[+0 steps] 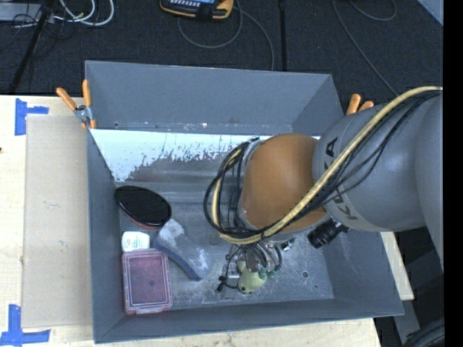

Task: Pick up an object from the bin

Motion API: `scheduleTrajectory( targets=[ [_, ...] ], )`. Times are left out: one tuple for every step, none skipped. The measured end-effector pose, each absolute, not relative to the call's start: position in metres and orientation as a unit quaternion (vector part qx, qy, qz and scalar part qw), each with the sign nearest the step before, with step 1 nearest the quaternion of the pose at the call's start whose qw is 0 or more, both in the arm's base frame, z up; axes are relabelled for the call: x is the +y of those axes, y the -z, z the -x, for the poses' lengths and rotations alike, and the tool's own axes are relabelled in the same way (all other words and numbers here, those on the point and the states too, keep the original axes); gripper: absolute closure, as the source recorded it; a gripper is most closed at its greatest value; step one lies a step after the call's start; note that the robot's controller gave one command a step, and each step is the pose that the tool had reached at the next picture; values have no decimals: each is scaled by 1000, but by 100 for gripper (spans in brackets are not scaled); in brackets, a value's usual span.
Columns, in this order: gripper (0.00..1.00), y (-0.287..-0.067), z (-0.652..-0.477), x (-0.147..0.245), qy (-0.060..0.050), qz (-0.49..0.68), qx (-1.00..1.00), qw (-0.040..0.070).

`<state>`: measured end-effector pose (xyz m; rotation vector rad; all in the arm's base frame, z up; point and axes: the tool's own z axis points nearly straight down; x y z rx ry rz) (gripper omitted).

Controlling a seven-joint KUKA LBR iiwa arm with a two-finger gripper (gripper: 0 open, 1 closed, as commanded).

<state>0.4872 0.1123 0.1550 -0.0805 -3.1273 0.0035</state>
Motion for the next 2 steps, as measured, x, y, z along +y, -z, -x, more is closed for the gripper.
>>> scheduleTrajectory(
  targets=[
    [0, -131, -481, 86, 0, 23, -1000, 3],
    [0, -127, -493, 57, -1, -6, -1000, 9]
  ],
)
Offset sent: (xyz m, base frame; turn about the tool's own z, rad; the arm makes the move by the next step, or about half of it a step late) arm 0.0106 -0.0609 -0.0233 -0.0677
